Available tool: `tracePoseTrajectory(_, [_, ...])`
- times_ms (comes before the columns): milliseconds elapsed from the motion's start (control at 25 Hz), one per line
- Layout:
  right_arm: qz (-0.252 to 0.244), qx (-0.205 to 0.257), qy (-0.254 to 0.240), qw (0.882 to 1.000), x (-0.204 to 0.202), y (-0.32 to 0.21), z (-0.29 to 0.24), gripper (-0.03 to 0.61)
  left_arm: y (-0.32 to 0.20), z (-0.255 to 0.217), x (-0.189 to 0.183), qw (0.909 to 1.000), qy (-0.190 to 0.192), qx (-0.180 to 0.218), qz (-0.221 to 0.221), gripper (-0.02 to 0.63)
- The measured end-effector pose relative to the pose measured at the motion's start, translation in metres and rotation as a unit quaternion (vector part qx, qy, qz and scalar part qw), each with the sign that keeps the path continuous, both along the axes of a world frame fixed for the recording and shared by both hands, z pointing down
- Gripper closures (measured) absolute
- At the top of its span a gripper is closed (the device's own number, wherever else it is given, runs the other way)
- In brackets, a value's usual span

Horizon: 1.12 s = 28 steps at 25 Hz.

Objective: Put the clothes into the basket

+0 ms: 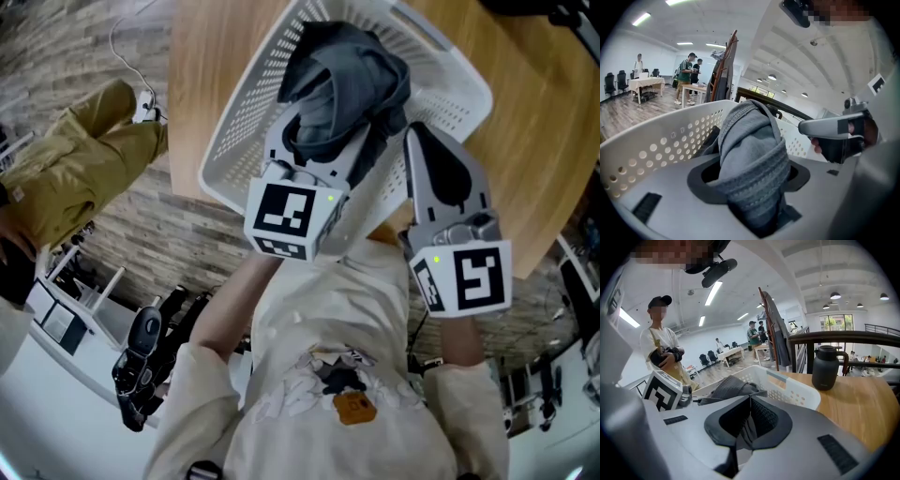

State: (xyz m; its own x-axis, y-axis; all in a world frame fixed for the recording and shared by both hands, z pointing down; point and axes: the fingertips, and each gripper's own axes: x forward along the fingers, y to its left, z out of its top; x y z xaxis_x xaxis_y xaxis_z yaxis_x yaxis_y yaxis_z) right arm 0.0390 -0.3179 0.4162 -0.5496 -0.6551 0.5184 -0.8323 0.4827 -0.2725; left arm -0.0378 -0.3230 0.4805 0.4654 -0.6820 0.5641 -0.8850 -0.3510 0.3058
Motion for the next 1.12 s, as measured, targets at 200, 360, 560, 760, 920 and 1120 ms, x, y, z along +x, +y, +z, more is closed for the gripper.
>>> tracePoseTrajectory(200, [0.0, -0.016, -0.023, 1.0, 0.005, -0.002, 0.001, 0.554, -0.006, 0.012, 0.008, 0.9999, 0.006, -0.012, 0.0, 0.342])
tracePoseTrajectory(360, [0.005, -0.016, -0.035, 0.999, 0.004, -0.002, 0.001, 0.554, -0.006, 0.019, 0.009, 0.9997, 0.007, -0.023, 0.004, 0.339])
tracePoseTrajectory(560, [0.004, -0.017, -0.038, 0.999, 0.006, 0.001, -0.001, 0.554, -0.008, 0.023, 0.01, 0.9996, -0.009, -0.025, 0.005, 0.339])
tracePoseTrajectory(760, [0.008, -0.014, -0.039, 0.999, 0.009, 0.004, -0.004, 0.554, -0.006, 0.03, 0.016, 0.9984, -0.032, -0.04, 0.023, 0.339])
tracePoseTrajectory(920, [0.012, -0.02, -0.048, 0.999, 0.007, -0.002, 0.003, 0.554, -0.005, 0.047, 0.011, 0.9953, -0.061, -0.065, 0.039, 0.23])
tracePoseTrajectory(1120, [0.016, -0.016, -0.047, 0.999, 0.004, 0.0, 0.004, 0.554, 0.004, 0.044, 0.002, 0.9941, -0.073, -0.065, 0.046, 0.124])
